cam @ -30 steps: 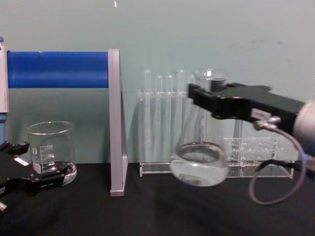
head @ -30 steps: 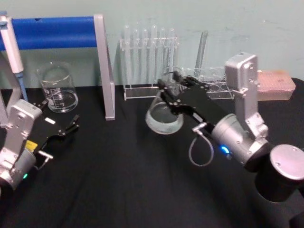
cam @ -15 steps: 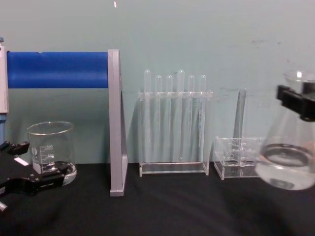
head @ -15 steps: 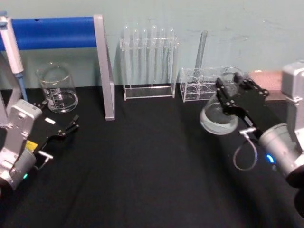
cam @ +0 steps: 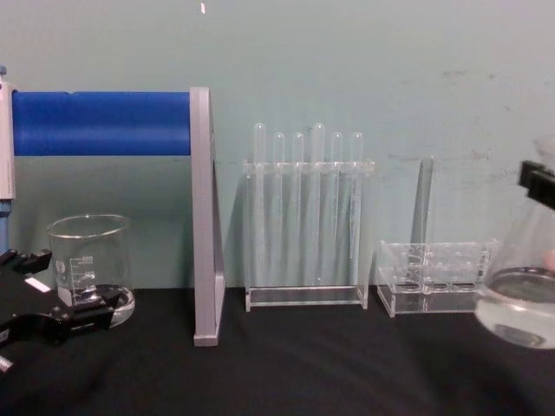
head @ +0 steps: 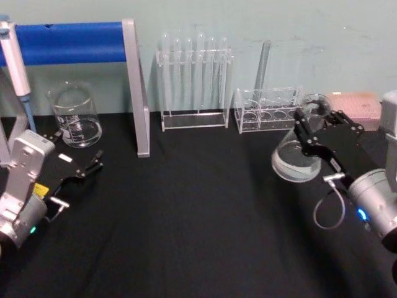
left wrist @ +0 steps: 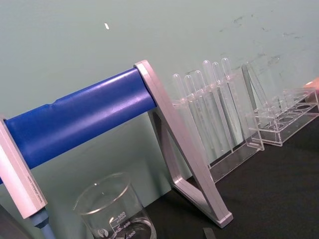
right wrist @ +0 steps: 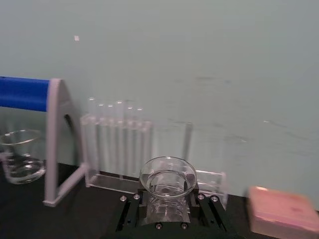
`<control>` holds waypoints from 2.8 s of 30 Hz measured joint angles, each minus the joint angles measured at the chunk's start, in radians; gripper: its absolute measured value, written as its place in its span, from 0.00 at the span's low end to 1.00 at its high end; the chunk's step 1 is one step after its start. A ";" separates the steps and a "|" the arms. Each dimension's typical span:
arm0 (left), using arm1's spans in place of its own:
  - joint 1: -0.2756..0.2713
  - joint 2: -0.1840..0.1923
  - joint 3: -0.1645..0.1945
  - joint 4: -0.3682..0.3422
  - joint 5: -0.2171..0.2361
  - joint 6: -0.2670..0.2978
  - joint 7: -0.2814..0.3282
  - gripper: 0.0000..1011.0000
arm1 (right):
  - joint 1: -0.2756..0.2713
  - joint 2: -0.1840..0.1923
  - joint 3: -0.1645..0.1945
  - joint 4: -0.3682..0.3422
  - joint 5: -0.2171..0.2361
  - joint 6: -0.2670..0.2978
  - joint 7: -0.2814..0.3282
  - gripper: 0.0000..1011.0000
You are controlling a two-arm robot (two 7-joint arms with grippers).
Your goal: Grasp the erlenmeyer flask with one hand, shake it three times, then place it back.
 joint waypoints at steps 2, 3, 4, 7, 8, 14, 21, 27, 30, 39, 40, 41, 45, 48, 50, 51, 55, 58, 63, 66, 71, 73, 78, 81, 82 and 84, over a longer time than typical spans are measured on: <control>0.000 0.000 0.000 0.000 0.000 0.000 0.000 0.99 | 0.015 -0.001 -0.013 0.012 0.000 0.001 0.025 0.45; 0.000 0.000 0.000 0.000 0.000 0.000 0.000 0.99 | 0.022 -0.002 -0.019 0.017 0.000 0.001 0.035 0.45; 0.000 0.000 0.000 0.000 0.000 0.000 0.000 0.99 | 0.036 -0.002 -0.033 0.030 0.002 0.001 0.057 0.45; 0.000 0.000 0.000 0.000 0.000 0.000 0.000 0.99 | 0.066 0.002 -0.063 0.055 0.011 0.000 0.098 0.45; 0.000 0.000 0.000 0.000 0.000 0.000 0.000 0.99 | 0.074 0.003 -0.073 0.063 0.015 -0.001 0.109 0.45; 0.000 0.000 0.000 0.000 0.000 0.000 0.000 0.99 | 0.136 0.019 -0.141 0.120 0.045 -0.011 0.196 0.45; 0.000 0.000 0.000 0.000 0.000 0.000 0.000 0.99 | 0.187 0.040 -0.191 0.170 0.076 -0.027 0.263 0.45; 0.000 0.000 0.000 0.000 0.000 0.000 0.000 0.99 | 0.210 0.061 -0.213 0.200 0.100 -0.039 0.297 0.45; 0.000 0.000 0.000 0.000 0.000 0.000 0.000 0.99 | 0.220 0.076 -0.222 0.210 0.111 -0.041 0.315 0.45; 0.000 0.000 0.000 0.000 0.000 0.000 0.000 0.99 | 0.242 0.125 -0.244 0.251 0.167 -0.051 0.393 0.45; 0.000 0.000 0.000 0.000 0.000 0.000 0.000 0.99 | 0.244 0.129 -0.246 0.254 0.172 -0.053 0.402 0.45; 0.000 0.000 0.000 0.000 0.000 0.000 0.000 0.99 | 0.246 0.133 -0.249 0.259 0.177 -0.055 0.409 0.45; 0.000 0.000 0.000 0.000 0.000 0.000 0.000 0.99 | 0.256 0.158 -0.268 0.283 0.194 -0.074 0.452 0.45; 0.000 0.000 0.000 0.000 0.000 0.000 0.000 0.99 | 0.265 0.173 -0.283 0.301 0.196 -0.099 0.476 0.45; 0.000 0.000 0.000 0.000 0.000 0.000 0.000 0.99 | 0.270 0.181 -0.292 0.313 0.195 -0.115 0.488 0.45; 0.000 0.000 0.000 0.000 0.000 0.000 0.000 0.99 | 0.272 0.184 -0.296 0.319 0.195 -0.122 0.494 0.45; 0.000 0.000 0.000 0.000 0.000 0.000 0.000 0.99 | 0.282 0.196 -0.311 0.345 0.196 -0.151 0.518 0.45; 0.000 0.000 0.000 0.000 0.000 0.000 0.000 0.99 | 0.290 0.202 -0.322 0.370 0.210 -0.176 0.540 0.45; 0.000 0.000 0.000 0.000 0.000 0.000 0.000 0.99 | 0.299 0.206 -0.333 0.399 0.235 -0.202 0.567 0.45; 0.000 0.000 0.000 0.000 0.000 0.000 0.000 0.99 | 0.307 0.208 -0.341 0.413 0.246 -0.214 0.579 0.45; 0.000 0.000 0.000 0.000 0.000 0.000 0.000 0.99 | 0.316 0.212 -0.353 0.431 0.262 -0.229 0.589 0.45; 0.000 0.000 0.000 0.000 0.000 0.000 0.000 0.99 | 0.317 0.213 -0.356 0.435 0.266 -0.231 0.589 0.45; 0.000 0.000 0.000 0.000 0.000 0.000 0.000 0.99 | 0.326 0.216 -0.367 0.451 0.282 -0.235 0.592 0.45; 0.000 0.000 0.000 0.000 0.000 0.000 0.000 0.99 | 0.329 0.219 -0.373 0.459 0.291 -0.235 0.592 0.45; 0.000 0.000 0.000 0.000 0.000 0.000 0.000 0.99 | 0.330 0.219 -0.374 0.461 0.294 -0.235 0.592 0.45; 0.000 0.000 0.000 0.000 0.000 0.000 0.000 0.99 | 0.334 0.220 -0.378 0.465 0.300 -0.236 0.592 0.45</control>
